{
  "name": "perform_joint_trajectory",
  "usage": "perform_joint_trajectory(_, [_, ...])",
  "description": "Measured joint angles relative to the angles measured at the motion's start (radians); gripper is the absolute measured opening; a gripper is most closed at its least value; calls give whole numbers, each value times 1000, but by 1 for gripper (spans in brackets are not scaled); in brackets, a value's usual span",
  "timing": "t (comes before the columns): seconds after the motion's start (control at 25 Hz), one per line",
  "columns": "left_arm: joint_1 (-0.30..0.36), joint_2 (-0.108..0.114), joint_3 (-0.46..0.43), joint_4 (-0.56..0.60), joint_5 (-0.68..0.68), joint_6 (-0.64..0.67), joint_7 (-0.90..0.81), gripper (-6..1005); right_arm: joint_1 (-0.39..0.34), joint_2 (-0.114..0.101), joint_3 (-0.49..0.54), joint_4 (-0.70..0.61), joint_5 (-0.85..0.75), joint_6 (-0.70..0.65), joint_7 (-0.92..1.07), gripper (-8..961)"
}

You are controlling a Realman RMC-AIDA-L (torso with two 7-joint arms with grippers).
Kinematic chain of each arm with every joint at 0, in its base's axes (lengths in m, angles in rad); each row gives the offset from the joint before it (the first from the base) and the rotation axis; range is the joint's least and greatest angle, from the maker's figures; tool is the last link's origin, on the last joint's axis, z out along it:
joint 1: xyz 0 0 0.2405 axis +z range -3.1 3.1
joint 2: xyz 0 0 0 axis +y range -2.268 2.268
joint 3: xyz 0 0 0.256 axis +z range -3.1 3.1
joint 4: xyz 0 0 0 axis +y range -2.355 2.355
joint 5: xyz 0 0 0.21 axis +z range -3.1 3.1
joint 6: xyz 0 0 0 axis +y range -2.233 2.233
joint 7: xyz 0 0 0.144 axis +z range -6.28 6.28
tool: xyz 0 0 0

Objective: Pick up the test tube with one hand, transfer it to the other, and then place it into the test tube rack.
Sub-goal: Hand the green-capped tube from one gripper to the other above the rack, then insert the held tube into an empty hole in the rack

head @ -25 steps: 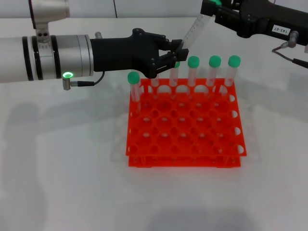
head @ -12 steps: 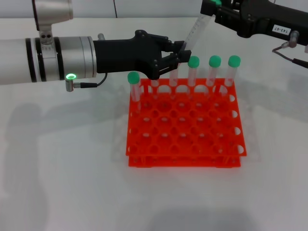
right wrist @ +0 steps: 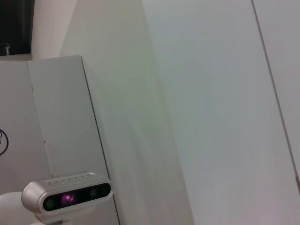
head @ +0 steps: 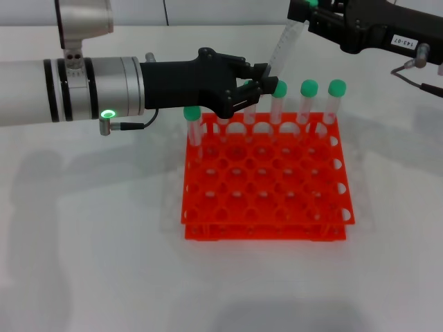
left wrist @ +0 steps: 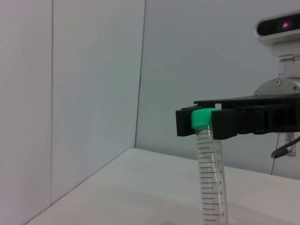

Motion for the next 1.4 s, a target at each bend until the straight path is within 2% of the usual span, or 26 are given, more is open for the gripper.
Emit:
perform_joint_trajectory(0.44, [13, -4, -6, 0, -11, -15, -7, 232, 0, 0, -7, -6, 2, 1, 0, 274])
perform_joint_trajectory(0.64, [15, -4, -9, 1, -14, -16, -10, 474, 0, 0, -7, -6, 2, 3, 0, 272])
perform_joint_trajectory(0.88, [26, -3, -8, 13, -15, -16, -11, 712, 0, 1, -8, -4, 1, 5, 0, 269])
perform_joint_trajectory(1.0, [28, -3, -9, 20, -19, -15, -13, 884, -2, 2, -6, -4, 1, 5, 0, 267])
perform_joint_trajectory(1.2, [67, -3, -4, 106, -27, -6, -68, 884, -5, 2, -6, -1, 6, 3, 0, 267])
perform_joint_trajectory(1.4, [128, -1, -3, 224, -28, 13, -196, 884, -11, 1, -8, 0, 15, 1, -2, 267])
